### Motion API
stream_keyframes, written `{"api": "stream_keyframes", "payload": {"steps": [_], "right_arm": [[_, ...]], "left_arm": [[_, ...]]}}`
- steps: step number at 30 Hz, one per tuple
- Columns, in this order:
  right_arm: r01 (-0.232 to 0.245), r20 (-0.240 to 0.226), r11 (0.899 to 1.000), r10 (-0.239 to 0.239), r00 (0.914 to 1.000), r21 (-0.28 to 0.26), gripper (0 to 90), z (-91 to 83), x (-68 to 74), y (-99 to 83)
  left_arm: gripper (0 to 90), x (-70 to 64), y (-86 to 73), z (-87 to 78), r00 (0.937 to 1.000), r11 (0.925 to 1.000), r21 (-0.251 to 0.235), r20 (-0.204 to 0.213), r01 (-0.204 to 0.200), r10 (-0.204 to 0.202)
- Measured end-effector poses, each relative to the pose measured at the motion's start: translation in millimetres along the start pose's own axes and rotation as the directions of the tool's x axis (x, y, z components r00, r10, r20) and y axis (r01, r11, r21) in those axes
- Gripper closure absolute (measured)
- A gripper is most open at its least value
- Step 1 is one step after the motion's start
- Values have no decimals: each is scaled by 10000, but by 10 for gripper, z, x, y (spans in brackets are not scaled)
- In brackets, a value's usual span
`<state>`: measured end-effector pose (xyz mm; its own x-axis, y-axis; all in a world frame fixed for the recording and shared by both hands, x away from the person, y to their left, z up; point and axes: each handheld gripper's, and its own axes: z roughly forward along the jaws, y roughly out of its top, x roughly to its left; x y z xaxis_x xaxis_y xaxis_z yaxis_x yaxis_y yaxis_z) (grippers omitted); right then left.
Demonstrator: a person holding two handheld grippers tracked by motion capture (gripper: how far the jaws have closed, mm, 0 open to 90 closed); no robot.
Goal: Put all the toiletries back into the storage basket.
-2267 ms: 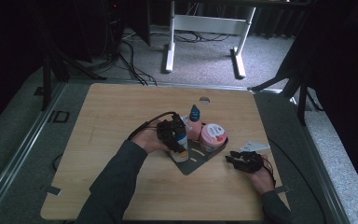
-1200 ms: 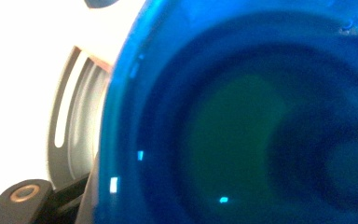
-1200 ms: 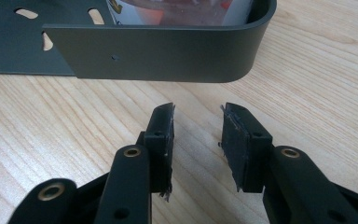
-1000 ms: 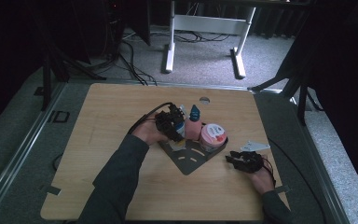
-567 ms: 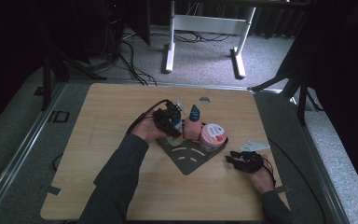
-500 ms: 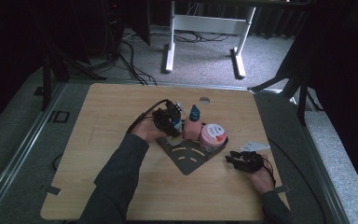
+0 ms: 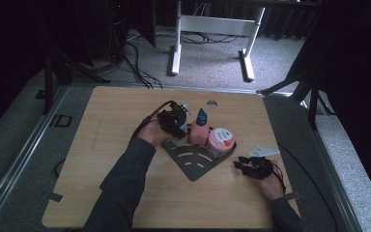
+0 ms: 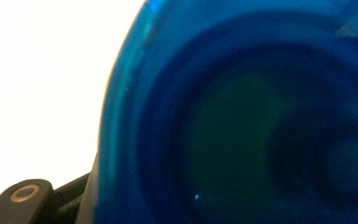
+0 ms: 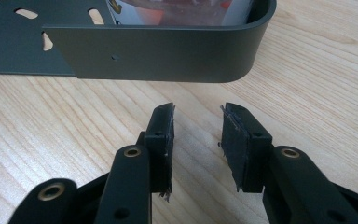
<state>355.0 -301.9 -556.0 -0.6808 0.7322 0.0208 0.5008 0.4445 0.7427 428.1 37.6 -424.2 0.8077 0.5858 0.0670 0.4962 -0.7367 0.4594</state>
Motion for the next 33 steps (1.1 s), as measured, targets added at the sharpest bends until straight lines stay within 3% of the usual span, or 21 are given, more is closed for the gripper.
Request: {"api": "stream_keyframes", "payload": {"steps": [26, 33], "right_arm": [[-14, -10, 10000, 14, 10000, -5, 641, 0, -2, -1], [-22, -17, 10000, 22, 10000, -4, 642, -1, -3, -1]], "left_arm": [[552, 121, 36, 126, 9988, 9988, 97, -62, 480, -479], [552, 132, 79, 131, 9993, 9989, 315, -116, 352, -349]]}}
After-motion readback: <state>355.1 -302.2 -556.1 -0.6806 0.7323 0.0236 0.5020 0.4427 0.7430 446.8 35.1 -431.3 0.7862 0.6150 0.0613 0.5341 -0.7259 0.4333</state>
